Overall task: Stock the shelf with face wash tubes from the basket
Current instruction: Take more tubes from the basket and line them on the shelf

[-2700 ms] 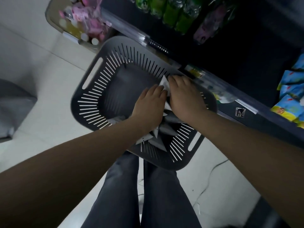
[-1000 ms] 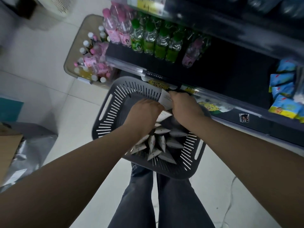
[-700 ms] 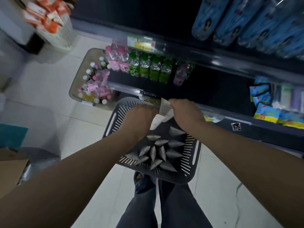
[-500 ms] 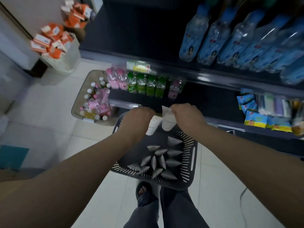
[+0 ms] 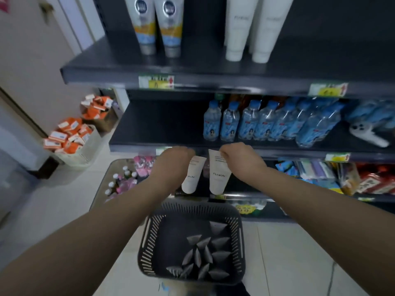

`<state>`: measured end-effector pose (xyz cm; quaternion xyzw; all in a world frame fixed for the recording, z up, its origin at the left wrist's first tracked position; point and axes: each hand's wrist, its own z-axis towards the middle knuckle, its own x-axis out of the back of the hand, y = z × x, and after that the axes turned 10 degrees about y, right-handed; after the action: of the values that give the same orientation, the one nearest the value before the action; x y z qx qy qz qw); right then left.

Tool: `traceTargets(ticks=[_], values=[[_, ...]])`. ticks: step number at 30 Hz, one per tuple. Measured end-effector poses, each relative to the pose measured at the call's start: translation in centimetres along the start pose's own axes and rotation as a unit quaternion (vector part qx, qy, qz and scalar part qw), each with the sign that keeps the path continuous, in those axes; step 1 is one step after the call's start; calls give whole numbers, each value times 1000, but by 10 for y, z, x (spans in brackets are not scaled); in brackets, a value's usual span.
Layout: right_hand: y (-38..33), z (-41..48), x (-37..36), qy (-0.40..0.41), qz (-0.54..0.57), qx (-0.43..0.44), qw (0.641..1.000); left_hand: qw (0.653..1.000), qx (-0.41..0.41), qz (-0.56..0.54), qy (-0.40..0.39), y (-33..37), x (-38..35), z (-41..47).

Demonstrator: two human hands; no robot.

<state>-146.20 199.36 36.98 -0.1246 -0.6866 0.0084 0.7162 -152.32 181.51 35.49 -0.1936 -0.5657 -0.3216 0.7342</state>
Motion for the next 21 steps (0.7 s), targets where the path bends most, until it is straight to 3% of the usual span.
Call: traceTargets(ticks=[8,14,21], values=[[7,-7,80,66,-45,-23,997,997,-52,5,64,26,65,39],[27,-13,115,133,-16,-57,989,993,-72,-7,88,50,104,65],[48,-21,166,186,-28,-43,981,988,-85,-9,127,74,142,105]])
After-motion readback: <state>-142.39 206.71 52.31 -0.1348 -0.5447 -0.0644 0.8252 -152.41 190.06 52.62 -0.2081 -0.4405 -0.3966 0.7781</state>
